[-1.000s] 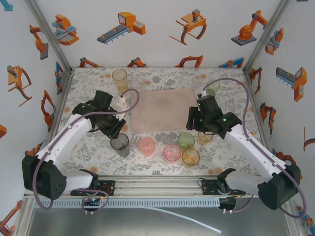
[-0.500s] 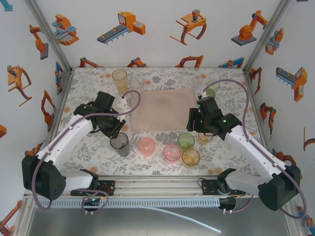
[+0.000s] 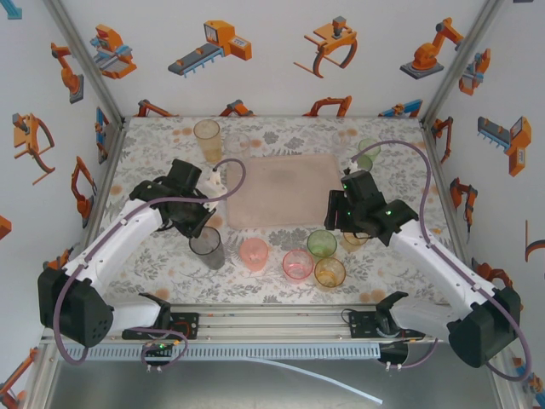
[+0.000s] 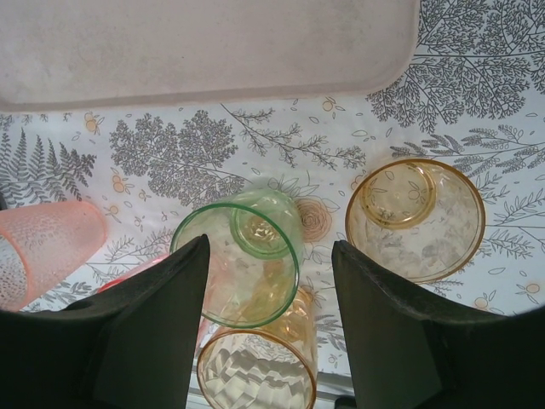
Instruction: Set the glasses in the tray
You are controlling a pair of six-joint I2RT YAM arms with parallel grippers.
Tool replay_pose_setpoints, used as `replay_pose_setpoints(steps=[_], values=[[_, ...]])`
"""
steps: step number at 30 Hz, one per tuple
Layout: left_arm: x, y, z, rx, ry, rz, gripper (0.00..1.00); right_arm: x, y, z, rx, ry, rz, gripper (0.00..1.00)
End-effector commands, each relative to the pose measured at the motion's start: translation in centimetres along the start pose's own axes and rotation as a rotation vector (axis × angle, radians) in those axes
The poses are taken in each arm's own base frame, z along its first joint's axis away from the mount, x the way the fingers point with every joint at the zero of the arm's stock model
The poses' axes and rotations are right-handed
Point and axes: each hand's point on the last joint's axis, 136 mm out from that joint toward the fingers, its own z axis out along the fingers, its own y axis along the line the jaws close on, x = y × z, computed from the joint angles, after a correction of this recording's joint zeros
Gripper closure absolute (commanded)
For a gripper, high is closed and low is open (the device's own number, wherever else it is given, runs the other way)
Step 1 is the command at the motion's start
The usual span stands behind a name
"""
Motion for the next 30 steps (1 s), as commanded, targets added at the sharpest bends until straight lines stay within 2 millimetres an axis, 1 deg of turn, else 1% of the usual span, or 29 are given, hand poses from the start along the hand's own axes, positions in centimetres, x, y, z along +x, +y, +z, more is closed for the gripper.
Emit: replay_pose_setpoints(steps=[1,5,11,12,19,30], values=[[-1.0,0.4,-1.1,-0.023,-0.028,-0.015,0.8,-0.3,-0.1,-0.3,0.004,-0.031,-0.011,0.44],[-1.5,0.6,-1.3,-0.026,-0.031,-0.027,0.83,-0.3,-0.1,-0.3,0.005,-0.032,-0.012,0.44],[-2.0,0.9,-1.7,-0.034,-0.032,-0.042,0.83,-0.2,-0.1,-0.3,0.001,-0.031,-0.01,0.44],[-2.1,0.9,-1.6,-0.033,-0.032,-0.041,0.85,-0.2,-0.1,-0.3,0.001,-0.031,-0.01,0.44],[-1.8,1.0,-1.1,-0.037,-0.015,-0.041,0.89,0.0,-0.3,-0.4,0.002,-0.033,-0.006,0.44],[-2.4,1.3,-2.0,-0.048,-0.036,-0.045,0.95,0.2,-0.4,-0.4,0.001,-0.033,-0.006,0.44]])
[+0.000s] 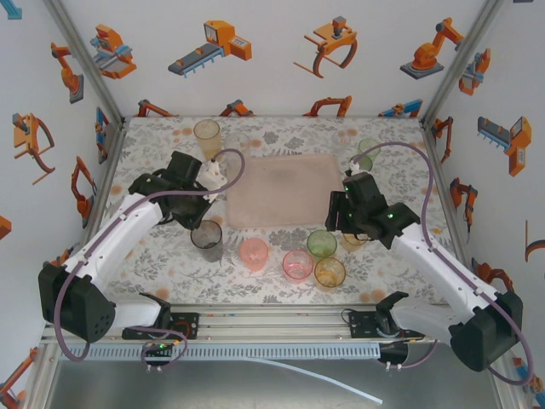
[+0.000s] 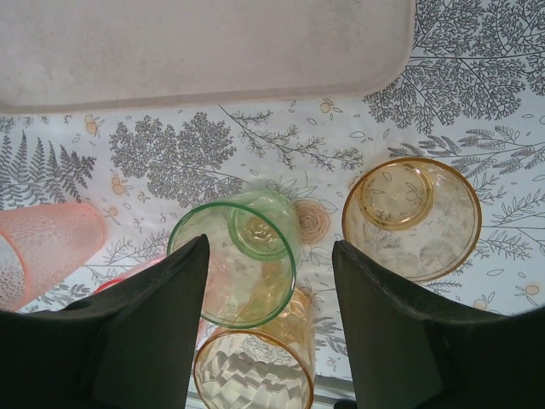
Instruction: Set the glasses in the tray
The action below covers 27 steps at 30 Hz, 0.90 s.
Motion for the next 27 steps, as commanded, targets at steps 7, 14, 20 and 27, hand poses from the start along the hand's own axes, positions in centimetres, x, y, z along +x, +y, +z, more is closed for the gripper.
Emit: replay_pose_setpoints(steps=[7,14,20,27], values=[[-0.9,0.2,-1.2,-0.007,-0.016,-0.014,0.96,0.1,-0.2,-0.4,0.003,-0.016,-0.006,0.44],[-1.4,0.4,-1.4,-0.008,-0.029,-0.017,0.96,0.0,-0.1,-0.3,0.001,-0.013,-0.008,0.44],[-1.9,0.6,-1.8,-0.01,-0.043,-0.02,0.97,-0.3,0.1,-0.4,0.0,-0.016,-0.012,0.44],[-3.8,1.2,-2.5,-0.017,-0.079,-0.019,0.97,-0.4,0.2,-0.5,0.002,-0.015,-0.014,0.44]])
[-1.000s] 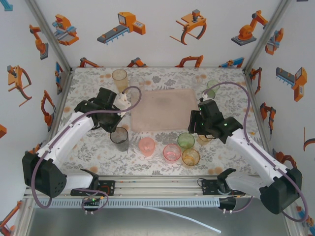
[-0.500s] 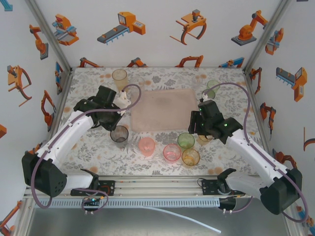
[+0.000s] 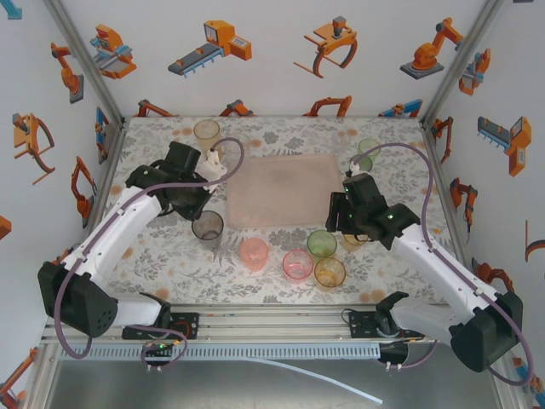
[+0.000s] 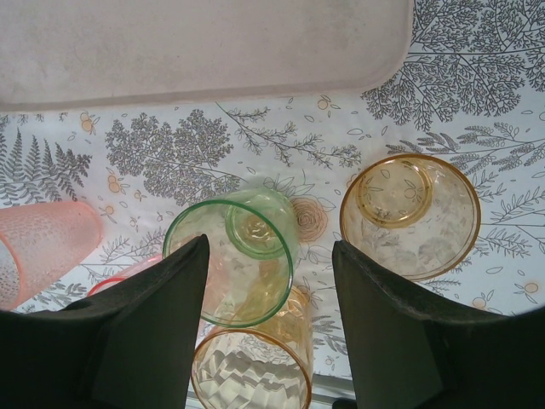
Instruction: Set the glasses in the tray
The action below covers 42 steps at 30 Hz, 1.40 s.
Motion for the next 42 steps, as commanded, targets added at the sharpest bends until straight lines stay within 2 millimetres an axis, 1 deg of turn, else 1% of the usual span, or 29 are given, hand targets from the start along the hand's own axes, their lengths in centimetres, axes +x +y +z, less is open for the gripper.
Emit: replay_pose_setpoints(steps=[1,5,12,20,25,30,35,42], values=[[-1.6,0.4,-0.9,-0.001,-0.04,-0.015,0.97,-0.7,0.3,-0.7,-0.002,-0.019,-0.013,0.44],[-3.5,1.0,-1.2,-0.006,-0.077,-0.01,0.96,-0.8,0.2,-0.8,0.003,-0.021,-0.013,0.44],[-7.5,2.1,-1.2,-0.02,-0.151,-0.005,0.96,-0.9,0.1,-1.1,0.01,-0.02,-0.012,0.44],[-11.8,3.4,-0.2,-0.026,-0.206,0.0,0.96,-0.7,-0.2,-1.3,0.019,-0.019,-0.002,0.44],[-13.9,4.0,1.3,-0.016,-0.228,-0.012,0.96,-0.4,-0.3,-1.2,0.02,-0.011,0.008,0.44],[-15.0,4.1,3.2,0.001,-0.229,-0.029,0.96,-0.4,-0.4,-1.4,0.028,-0.01,0.007,0.44],[-15.4,4.5,5.1,0.003,-0.215,-0.044,0.97,-0.3,-0.6,-1.4,0.038,-0.005,0.005,0.44],[-16.0,4.8,6.5,0.006,-0.2,-0.054,0.97,-0.2,-0.7,-1.3,0.044,-0.003,0.003,0.44]])
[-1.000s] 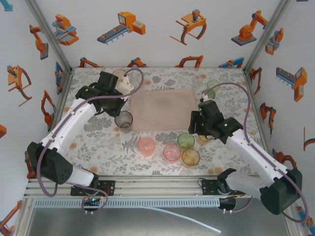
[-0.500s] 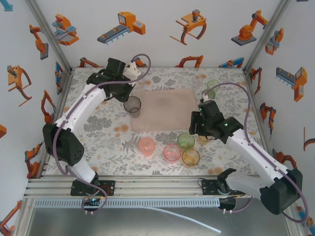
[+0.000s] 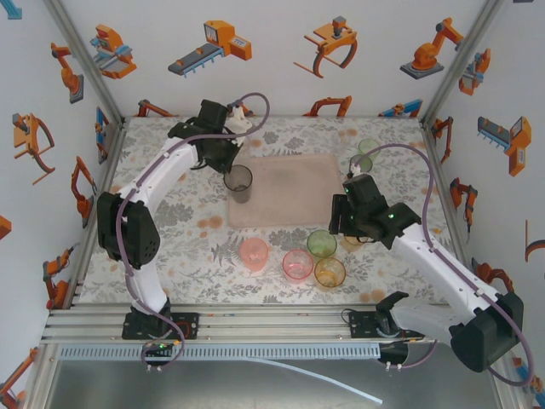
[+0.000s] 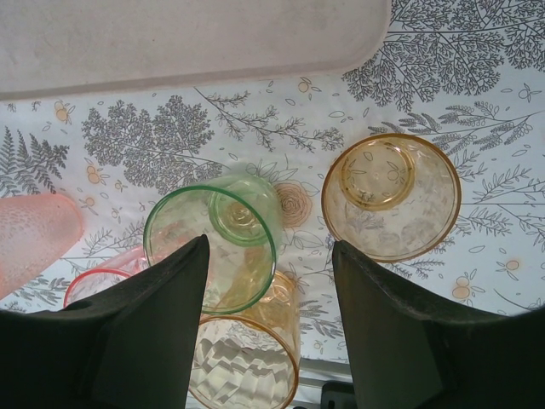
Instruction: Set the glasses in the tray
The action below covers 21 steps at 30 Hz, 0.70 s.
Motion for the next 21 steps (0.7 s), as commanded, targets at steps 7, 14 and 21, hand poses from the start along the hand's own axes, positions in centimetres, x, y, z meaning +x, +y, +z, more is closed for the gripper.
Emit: replay_pose_setpoints(steps=[7,14,21], values=[[-2.4,0.8,-0.5,-0.008,-0.066,-0.019,0.96,-0.9,0.1,-1.1,0.002,-0.035,0.01,0.44],[-2.0,1.1,0.3,0.003,-0.048,-0.034,0.96,-0.9,0.1,-1.1,0.003,-0.033,0.01,0.43],[-1.5,1.6,0.7,0.009,-0.023,-0.05,0.96,-0.8,0.1,-1.0,0.005,-0.031,0.009,0.43]])
